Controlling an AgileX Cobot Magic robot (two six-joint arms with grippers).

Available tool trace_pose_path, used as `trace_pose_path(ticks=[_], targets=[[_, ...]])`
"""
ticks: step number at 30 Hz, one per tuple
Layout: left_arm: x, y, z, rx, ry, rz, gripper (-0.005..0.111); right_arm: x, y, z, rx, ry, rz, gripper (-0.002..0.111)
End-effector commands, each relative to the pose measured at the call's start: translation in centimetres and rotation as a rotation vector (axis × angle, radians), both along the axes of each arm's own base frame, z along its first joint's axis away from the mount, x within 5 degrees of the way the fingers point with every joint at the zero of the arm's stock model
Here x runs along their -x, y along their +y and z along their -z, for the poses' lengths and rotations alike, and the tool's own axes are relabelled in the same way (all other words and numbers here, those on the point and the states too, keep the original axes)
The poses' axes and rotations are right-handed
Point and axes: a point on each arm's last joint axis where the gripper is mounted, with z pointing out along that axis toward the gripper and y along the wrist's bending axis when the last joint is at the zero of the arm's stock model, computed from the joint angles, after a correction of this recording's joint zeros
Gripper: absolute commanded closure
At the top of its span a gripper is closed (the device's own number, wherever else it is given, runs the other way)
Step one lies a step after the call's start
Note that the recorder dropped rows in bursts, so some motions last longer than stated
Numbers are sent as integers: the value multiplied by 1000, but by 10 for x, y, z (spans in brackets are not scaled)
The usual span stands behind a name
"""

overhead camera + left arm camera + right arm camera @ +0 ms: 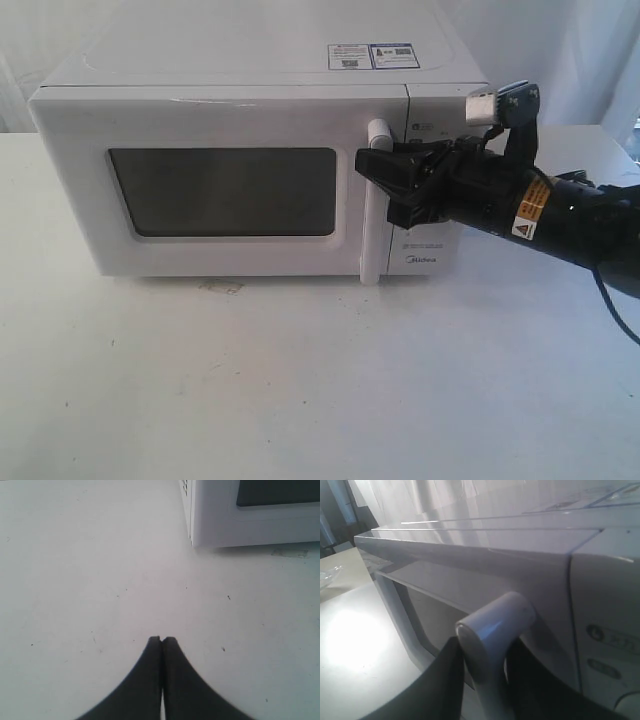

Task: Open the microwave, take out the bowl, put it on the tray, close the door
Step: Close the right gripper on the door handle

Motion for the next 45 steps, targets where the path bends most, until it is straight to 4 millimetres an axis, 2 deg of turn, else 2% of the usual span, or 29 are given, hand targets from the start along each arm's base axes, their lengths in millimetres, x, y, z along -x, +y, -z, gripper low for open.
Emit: trace_pose_path(ticks=[1,11,24,31,45], targets=[[0,0,1,6,0,-1,107,28,35,-10,-9,-92,-313,108],[0,0,1,6,0,-1,107,37,52,-10,-14,-83,-378,108],[0,0,1,6,0,-1,107,53,55,-21,1,-112,-423,108],[0,0,1,6,0,-1,107,64,53,-18,0,-94,-426,108],[0,0,1,6,0,-1,107,76,67,-18,3,-98,-490,108]])
